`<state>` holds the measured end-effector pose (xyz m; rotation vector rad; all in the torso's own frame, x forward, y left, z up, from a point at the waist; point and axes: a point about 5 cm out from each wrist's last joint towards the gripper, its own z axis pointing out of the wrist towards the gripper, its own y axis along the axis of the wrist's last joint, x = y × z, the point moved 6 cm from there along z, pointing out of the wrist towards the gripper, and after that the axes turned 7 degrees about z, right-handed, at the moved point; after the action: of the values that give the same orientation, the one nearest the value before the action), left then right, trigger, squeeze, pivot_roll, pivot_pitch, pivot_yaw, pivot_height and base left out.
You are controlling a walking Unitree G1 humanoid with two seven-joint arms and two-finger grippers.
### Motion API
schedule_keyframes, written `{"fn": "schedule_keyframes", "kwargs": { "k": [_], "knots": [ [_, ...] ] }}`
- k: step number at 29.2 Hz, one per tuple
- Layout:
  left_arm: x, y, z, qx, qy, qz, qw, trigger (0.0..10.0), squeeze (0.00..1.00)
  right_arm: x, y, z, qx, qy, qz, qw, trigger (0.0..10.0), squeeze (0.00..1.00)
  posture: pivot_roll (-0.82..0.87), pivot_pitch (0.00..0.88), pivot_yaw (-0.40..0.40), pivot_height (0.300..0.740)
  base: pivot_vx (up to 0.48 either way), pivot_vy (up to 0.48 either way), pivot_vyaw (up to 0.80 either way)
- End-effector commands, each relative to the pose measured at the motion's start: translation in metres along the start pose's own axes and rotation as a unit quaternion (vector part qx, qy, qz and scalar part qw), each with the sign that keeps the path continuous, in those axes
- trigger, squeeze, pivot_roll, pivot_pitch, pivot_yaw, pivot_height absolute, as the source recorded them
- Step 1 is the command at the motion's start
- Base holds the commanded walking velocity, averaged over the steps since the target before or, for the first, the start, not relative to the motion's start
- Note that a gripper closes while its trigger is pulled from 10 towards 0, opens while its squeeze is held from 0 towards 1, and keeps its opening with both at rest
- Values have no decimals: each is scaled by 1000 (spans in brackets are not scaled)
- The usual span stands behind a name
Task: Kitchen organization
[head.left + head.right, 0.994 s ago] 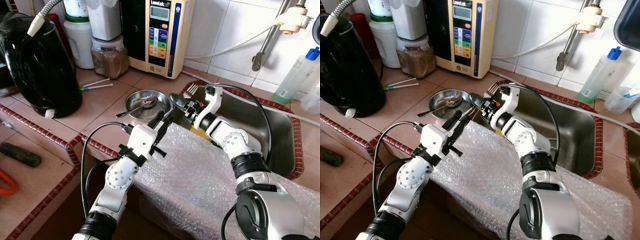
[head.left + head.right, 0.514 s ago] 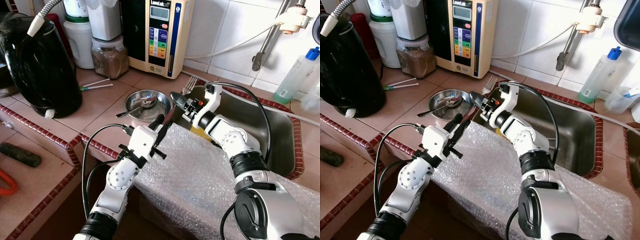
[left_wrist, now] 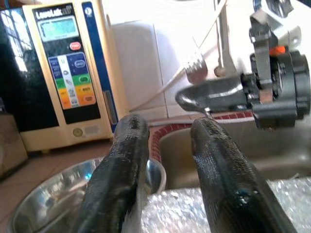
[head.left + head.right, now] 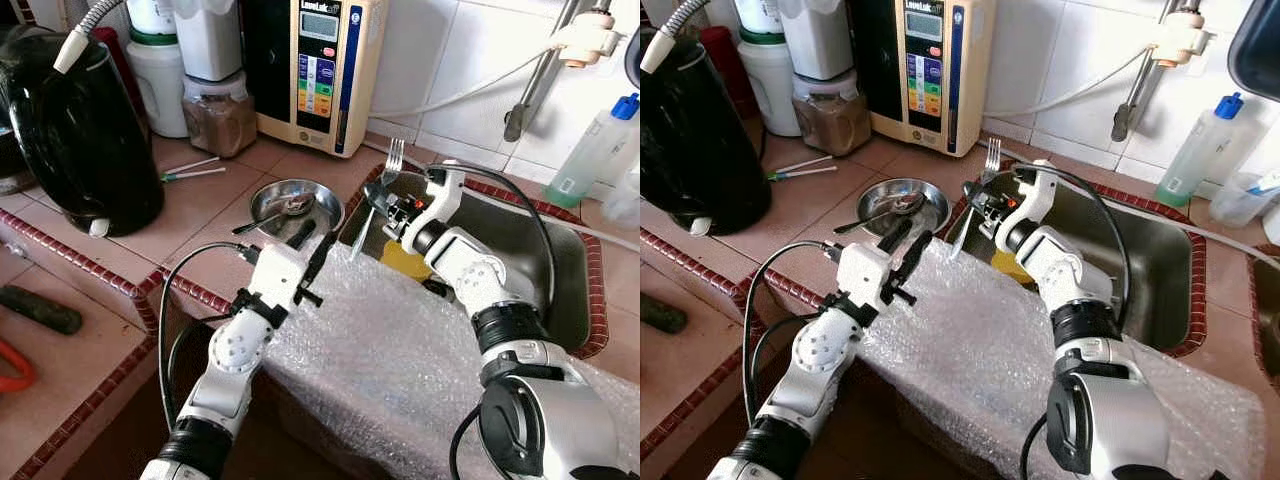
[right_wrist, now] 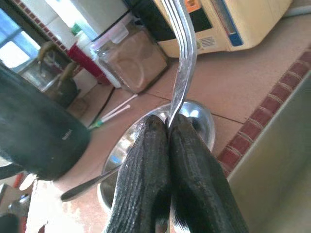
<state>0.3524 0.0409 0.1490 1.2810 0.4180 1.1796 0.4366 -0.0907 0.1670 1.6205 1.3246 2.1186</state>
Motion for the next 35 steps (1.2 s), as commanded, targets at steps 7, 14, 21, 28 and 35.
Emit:
{"fn": "schedule_keyframes", "kwargs": {
  "k": [7, 14, 21, 28, 35],
  "knots": [
    [1, -6, 3, 36, -10, -1, 999, 10000, 1000, -28, 31, -10, -54, -106, -177, 977, 0, 0, 22, 0, -15, 740, 0, 0, 0],
    [-7, -9, 1, 54, -38, -23, 998, 10000, 1000, -59, 47, -31, -28, -175, -344, 922, 0, 0, 28, 0, -12, 740, 0, 0, 0],
    [-21, -11, 7, 87, -86, -14, 992, 10000, 1000, -89, 30, -49, 45, -204, -408, 889, 0, 0, 32, 0, -18, 740, 0, 0, 0],
    [-24, -11, 9, 94, -85, -12, 992, 10000, 1000, -107, -2, -59, 113, -209, -411, 880, 0, 0, 51, 0, -31, 740, 0, 0, 0],
    [-22, -16, 4, 111, -74, -23, 991, 10000, 1000, -119, -10, -67, 147, -228, -448, 852, 0, 27, 65, 0, -40, 740, 0, 0, 0]
  ]
}}
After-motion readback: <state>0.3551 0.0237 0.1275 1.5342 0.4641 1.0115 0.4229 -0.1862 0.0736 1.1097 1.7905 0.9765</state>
